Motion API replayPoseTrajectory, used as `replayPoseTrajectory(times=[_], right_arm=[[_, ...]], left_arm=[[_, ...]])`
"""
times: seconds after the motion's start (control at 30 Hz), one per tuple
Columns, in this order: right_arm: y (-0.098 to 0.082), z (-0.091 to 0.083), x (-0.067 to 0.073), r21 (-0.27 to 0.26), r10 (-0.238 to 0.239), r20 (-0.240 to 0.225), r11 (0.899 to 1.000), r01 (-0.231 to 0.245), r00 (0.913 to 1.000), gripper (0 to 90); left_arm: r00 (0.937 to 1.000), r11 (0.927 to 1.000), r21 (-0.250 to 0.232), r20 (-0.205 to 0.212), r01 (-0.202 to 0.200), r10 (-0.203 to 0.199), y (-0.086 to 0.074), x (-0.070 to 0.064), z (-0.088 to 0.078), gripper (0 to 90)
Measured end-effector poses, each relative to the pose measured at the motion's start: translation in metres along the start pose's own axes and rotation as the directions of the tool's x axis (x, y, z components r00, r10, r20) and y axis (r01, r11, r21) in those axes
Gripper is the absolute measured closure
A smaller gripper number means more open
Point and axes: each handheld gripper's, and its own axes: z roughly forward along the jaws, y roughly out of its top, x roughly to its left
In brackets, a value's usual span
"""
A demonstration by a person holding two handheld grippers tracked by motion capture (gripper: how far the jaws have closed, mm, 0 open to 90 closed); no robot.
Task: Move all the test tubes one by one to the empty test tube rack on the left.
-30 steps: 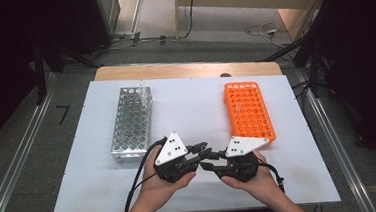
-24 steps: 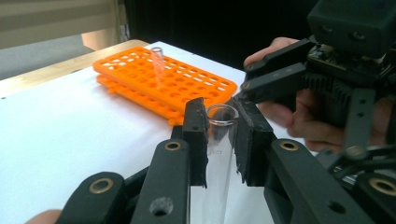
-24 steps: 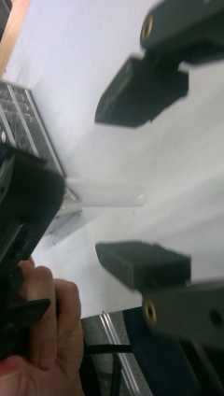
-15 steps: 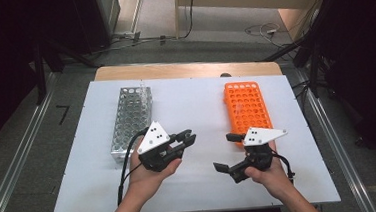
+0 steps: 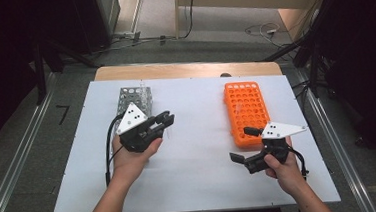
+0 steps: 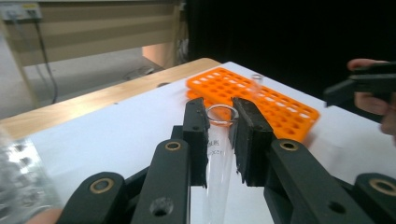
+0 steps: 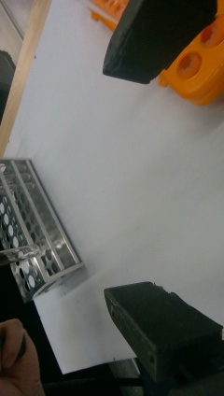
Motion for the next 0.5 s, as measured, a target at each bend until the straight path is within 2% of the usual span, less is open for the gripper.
replayPoseTrajectory(times=[0.17, 0.23, 0.37, 0.5], right_arm=[[-0.002, -0.001, -0.005, 0.002, 0.007, 0.011, 1.0, -0.007, 0.9999, 0.0], [-0.003, -0.001, -0.005, 0.003, 0.01, 0.01, 1.0, -0.01, 0.9999, 0.0], [-0.004, -0.001, -0.006, 0.006, 0.006, 0.009, 1.0, -0.006, 0.9999, 0.0], [-0.004, -0.002, -0.007, 0.005, 0.01, 0.013, 1.0, -0.01, 0.9999, 0.0]], left_arm=[[0.9984, 0.9984, -0.046, -0.043, 0.034, -0.036, 0.009, 0.023, -0.002, 76.3], [0.9972, 0.9978, -0.056, -0.064, 0.035, -0.039, 0.012, 0.031, -0.002, 76.3], [0.9941, 0.9981, -0.052, -0.102, 0.033, -0.038, 0.015, 0.046, 0.001, 76.3], [0.9874, 0.9982, -0.045, -0.151, 0.041, -0.047, 0.012, 0.061, 0.006, 76.3]])
